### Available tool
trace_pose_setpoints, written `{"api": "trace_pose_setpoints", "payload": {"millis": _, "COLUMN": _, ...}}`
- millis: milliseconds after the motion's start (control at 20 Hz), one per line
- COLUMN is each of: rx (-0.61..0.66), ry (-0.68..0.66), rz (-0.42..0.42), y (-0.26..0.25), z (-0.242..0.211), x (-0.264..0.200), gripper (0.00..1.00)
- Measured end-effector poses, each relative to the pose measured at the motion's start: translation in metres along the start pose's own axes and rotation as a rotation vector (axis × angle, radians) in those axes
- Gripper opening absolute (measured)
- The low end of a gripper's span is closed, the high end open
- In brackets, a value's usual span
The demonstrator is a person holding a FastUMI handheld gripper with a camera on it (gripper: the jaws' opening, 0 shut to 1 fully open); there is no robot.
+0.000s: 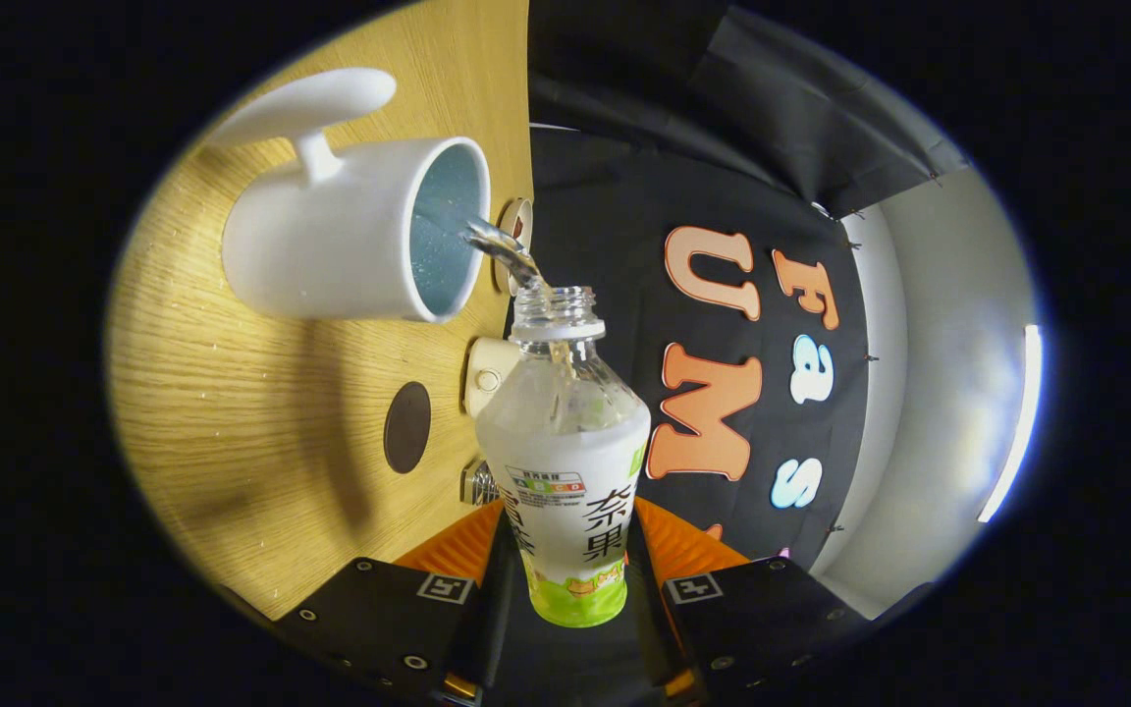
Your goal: Take the bottle from table, then pour the juice into the cup, finally place the bottle on the coaster
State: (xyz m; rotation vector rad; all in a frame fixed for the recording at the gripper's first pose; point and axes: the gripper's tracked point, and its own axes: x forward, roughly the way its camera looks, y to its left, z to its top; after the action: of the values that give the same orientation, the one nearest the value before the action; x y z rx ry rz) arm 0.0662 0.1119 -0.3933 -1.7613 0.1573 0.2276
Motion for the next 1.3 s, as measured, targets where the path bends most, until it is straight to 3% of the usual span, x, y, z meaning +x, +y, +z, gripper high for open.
{"api": "trace_pose_setpoints", "payload": {"millis": 1300, "rx": -0.201, "ry": -0.043, "rz": -0.063, "y": -0.022, "z": -0.003, "x": 0.011, "gripper": 0.56}}
